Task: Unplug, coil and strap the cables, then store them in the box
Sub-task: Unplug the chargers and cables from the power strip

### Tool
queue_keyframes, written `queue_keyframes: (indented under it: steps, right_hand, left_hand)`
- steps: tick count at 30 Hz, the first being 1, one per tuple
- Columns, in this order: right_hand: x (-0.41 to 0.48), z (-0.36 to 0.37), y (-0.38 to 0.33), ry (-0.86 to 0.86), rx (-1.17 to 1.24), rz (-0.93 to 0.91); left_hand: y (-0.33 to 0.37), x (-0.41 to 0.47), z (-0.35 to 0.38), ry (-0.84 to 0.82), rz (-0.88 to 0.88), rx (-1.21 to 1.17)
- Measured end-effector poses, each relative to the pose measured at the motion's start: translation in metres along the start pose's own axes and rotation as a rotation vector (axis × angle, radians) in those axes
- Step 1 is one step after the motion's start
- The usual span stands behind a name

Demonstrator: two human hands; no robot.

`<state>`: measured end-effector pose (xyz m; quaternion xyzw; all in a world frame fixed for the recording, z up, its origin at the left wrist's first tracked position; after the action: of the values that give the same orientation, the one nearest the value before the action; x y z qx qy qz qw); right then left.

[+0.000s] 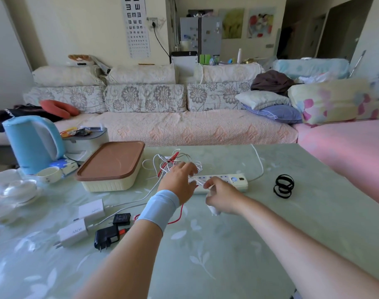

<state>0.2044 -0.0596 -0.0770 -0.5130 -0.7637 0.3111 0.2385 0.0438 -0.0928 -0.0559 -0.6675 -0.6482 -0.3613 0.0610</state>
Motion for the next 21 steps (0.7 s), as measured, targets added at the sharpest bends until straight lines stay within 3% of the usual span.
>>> queue_keyframes:
  steps: [6, 9, 14, 17, 19, 21]
  right_hand:
    - [-0.021, 0.011, 0.008, -0.224, -0.232, -0.005]
    - [-0.027, 0.006, 0.016, -0.322, -0.207, 0.088]
    - [-0.03, -0.006, 0.031, -0.321, -0.264, 0.091]
    - [-0.033, -0.009, 0.033, -0.374, -0.227, 0.092]
    - [-0.036, -0.008, 0.033, -0.46, -0.176, 0.096]
    - [-0.042, -0.007, 0.029, -0.563, -0.144, 0.086]
  left_hand:
    - [0.015, -0.031, 0.011, -0.233, -0.019, 0.093]
    - [0.024, -0.033, 0.017, -0.306, -0.012, 0.151]
    - [0.028, -0.039, 0.039, -0.586, -0.079, 0.218]
    - [0.03, -0.041, 0.046, -0.647, -0.165, 0.22]
    - [0.034, -0.038, 0.046, -0.6, -0.291, 0.08]
    - [0.038, -0.035, 0.042, -0.493, -0.541, -0.301]
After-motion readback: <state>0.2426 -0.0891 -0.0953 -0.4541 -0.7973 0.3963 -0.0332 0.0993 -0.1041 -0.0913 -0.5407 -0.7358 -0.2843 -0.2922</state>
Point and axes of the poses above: each hand's wrist, its own x-axis towards the middle knuckle, its own z-axis out of the palm, y = z × x, the point moved 2 cm from there along x, towards the middle knuckle, and after that the axes turned 9 degrees about y, right-handed, at the moved point
